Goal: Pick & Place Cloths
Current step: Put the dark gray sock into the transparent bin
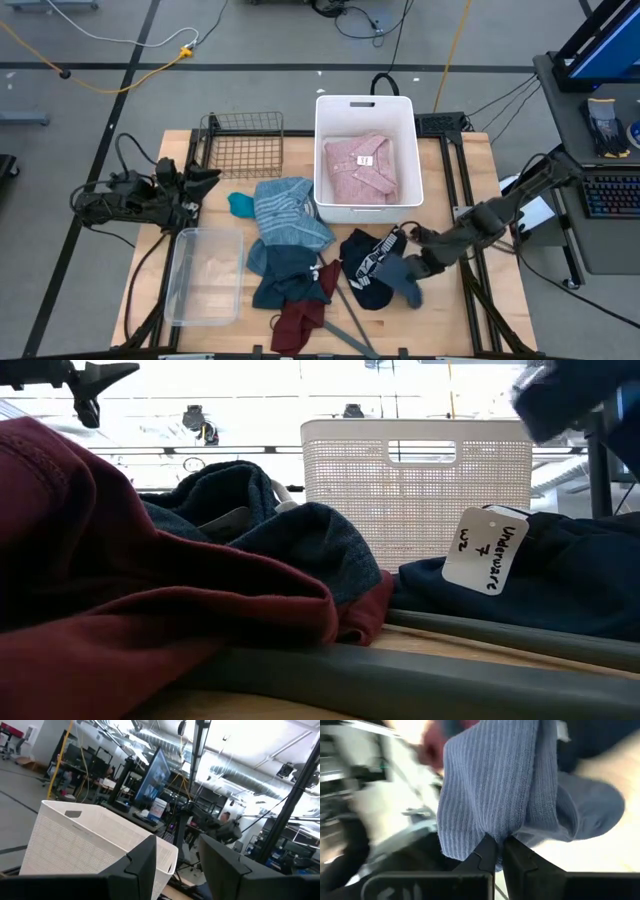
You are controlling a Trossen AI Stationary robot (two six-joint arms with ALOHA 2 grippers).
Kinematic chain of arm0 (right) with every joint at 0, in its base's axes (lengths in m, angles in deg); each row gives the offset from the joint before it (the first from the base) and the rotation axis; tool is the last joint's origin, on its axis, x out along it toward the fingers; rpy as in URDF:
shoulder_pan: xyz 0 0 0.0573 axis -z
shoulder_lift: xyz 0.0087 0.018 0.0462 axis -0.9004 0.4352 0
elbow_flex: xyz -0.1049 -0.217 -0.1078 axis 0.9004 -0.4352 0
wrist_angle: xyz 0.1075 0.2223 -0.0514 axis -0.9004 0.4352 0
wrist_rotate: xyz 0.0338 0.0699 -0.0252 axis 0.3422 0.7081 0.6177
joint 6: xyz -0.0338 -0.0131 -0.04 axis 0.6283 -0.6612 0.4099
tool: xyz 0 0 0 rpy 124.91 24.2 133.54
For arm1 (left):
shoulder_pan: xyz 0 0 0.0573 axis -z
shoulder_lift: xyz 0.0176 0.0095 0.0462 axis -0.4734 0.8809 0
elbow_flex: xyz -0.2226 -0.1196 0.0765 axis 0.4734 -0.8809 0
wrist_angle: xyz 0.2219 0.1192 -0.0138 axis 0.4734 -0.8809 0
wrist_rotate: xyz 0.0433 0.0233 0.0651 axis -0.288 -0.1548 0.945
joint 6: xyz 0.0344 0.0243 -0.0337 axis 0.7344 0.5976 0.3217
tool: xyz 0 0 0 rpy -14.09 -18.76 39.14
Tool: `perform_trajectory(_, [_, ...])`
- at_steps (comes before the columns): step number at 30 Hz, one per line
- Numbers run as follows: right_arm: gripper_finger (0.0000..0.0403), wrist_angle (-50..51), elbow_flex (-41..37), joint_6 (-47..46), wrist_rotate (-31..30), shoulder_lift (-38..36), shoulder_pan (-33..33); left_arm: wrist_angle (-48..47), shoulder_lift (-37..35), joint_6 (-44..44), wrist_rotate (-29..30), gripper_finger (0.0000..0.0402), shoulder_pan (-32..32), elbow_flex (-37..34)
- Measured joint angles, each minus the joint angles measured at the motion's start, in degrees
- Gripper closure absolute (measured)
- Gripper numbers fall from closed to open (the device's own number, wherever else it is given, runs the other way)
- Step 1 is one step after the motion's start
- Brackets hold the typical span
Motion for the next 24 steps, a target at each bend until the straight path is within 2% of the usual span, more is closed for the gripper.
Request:
perform_trajectory(6, [0.0399,-17.1,1.8,12.2,-10.1,0.0,0.1,1.1,0.0,-0.3,0.0,0.0254,0.0,0.0])
perform_trajectory(11, [0.0400,-33.8,1.8,26.4,-15.3,0.0,0.5,5.9,1.2,-0.4,0.0,0.0254,0.0,0.0])
perform_trajectory(19, [0.0400,-56.1,1.8,49.9,-15.1,0.3,4.7,19.4,12.9,-1.9,-2.1,0.0254,0.0,0.0])
perform_trajectory(24, [0.0400,-62.2,1.8,58.9,-9.1,0.9,8.9,29.2,22.8,-6.2,-2.4,0.0254,0.0,0.0])
